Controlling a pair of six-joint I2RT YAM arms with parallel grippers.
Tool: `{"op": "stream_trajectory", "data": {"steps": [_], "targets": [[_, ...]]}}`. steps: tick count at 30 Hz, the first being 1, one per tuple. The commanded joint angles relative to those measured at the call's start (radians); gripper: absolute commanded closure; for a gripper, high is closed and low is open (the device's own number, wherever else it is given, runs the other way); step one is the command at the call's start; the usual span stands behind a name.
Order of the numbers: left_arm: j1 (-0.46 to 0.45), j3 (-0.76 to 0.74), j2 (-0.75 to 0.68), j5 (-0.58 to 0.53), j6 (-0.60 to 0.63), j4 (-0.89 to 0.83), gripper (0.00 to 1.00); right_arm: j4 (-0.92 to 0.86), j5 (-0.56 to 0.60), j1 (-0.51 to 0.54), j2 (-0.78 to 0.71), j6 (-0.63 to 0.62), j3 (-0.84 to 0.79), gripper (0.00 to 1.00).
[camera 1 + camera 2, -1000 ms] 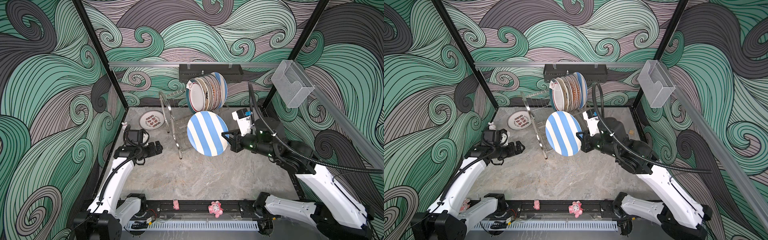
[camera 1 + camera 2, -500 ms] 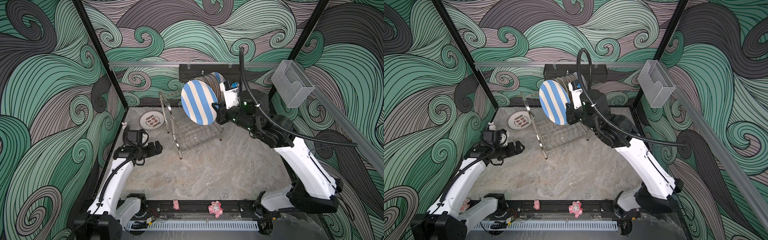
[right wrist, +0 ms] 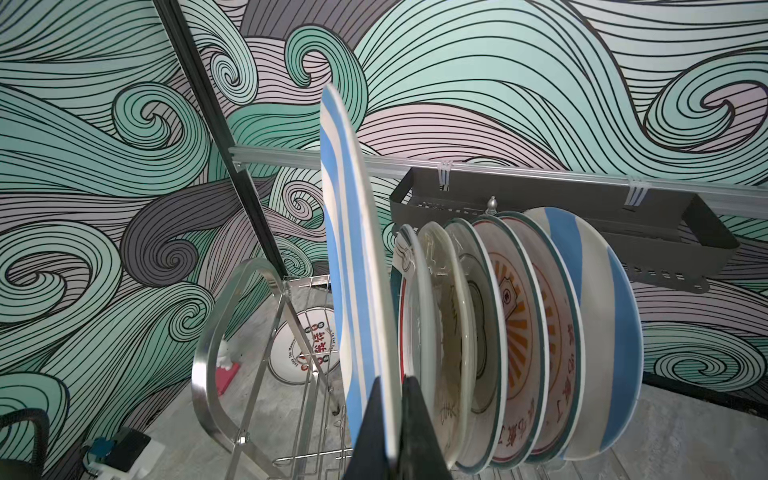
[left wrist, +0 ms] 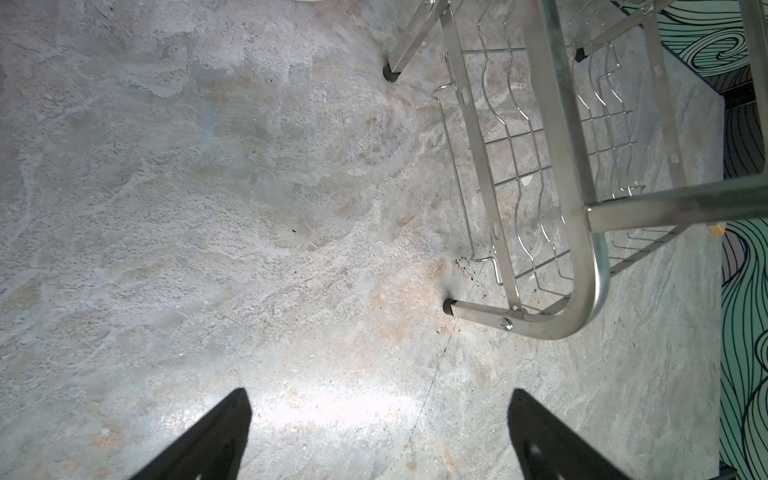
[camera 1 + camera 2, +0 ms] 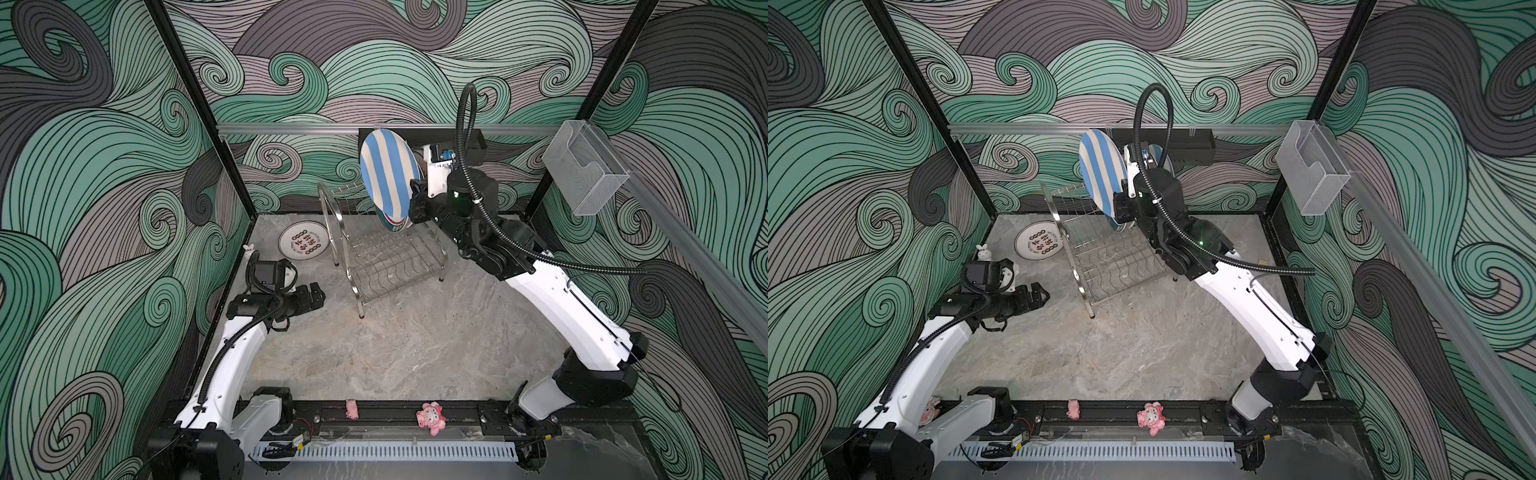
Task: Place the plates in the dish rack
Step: 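Lift the striped plate with the right gripper toward the rack while the left gripper withdraws, then lower the striped plate into the rack in front of the other plates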
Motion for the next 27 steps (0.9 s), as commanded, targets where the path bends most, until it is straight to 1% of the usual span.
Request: {"op": "stream_trajectory", "data": {"steps": [1,8,17,27], "targets": [[0.009,-0.005,-0.003,0.000,0.016,-0.009,0.01,0.085,0.046,-0.005,0.042,-0.011,0.030,1.00],[0.011,-0.002,-0.002,0.002,0.016,-0.008,0.01,0.107,0.060,-0.008,0.087,-0.012,0.041,1.00],[0.011,-0.003,0.004,0.008,0.019,-0.008,0.01,0.108,0.119,-0.011,0.124,-0.044,0.047,1.00],[0.012,-0.002,0.004,0.010,0.019,-0.007,0.02,0.110,0.094,-0.015,0.152,-0.015,0.048,1.00]]}}
